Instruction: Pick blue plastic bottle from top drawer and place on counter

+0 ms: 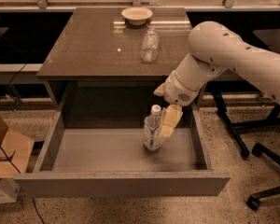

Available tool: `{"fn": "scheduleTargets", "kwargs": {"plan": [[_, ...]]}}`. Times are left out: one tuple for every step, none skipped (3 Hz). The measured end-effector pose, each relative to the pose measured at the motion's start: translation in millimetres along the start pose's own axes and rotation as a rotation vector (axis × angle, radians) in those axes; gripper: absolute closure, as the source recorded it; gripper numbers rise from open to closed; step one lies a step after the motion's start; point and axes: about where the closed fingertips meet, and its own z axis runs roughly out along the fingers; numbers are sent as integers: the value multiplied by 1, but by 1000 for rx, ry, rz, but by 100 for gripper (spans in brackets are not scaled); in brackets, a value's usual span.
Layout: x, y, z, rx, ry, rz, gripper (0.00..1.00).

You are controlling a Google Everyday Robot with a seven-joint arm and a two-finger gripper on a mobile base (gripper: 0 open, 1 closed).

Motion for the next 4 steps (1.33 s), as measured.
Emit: {"fn": "scheduleTargets", "kwargs": {"plan": [[10, -6, 6, -11, 10, 25, 16], [11, -6, 7, -12, 10, 26, 40], [6, -4, 10, -18, -10, 20, 63], [0, 5, 17, -38, -38, 14, 86]]}}
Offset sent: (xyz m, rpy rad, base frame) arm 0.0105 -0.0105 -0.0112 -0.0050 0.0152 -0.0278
